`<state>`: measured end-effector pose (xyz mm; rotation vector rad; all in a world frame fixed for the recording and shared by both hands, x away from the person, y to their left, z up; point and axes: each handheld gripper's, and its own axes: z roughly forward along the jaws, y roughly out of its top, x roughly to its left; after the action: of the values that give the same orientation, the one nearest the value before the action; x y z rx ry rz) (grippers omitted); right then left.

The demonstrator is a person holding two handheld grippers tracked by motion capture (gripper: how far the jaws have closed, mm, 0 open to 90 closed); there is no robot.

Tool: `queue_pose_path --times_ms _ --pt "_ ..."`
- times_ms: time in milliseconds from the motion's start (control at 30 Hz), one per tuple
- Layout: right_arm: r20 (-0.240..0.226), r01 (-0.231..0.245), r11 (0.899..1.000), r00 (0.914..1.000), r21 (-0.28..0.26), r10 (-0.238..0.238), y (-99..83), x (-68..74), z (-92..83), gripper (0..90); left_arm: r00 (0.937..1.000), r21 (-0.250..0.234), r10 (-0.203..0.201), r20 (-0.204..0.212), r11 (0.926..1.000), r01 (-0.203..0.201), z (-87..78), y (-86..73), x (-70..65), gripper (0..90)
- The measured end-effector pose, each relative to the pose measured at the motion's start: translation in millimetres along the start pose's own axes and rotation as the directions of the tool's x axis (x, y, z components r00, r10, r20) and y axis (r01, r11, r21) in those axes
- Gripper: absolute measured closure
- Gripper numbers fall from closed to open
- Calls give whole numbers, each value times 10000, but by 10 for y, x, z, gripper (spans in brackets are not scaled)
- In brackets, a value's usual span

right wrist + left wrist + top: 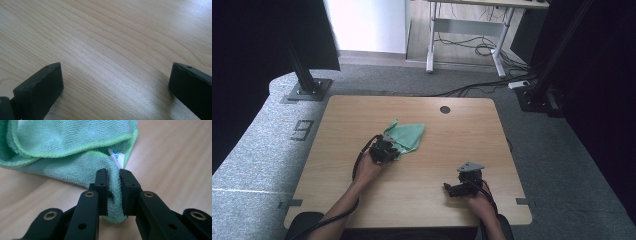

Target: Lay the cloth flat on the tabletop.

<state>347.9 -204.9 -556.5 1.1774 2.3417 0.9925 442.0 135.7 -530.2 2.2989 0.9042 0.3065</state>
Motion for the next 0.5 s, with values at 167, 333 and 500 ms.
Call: queue_pose_path --times_ms 167,333,500 --pt "2 2 10000 10000 4 -2 0 0 0 0 9998 -55 54 202 10000 -53 -120 -152 -80 763" --pt "3 5 10000 10000 3 -5 0 0 0 0 9988 -176 -126 481 9998 134 -232 -308 -144 759" --pt "-6 23 10000 10000 -4 -23 -1 2 -1 0 9975 -243 -225 672 9994 242 -335 -443 -230 754"
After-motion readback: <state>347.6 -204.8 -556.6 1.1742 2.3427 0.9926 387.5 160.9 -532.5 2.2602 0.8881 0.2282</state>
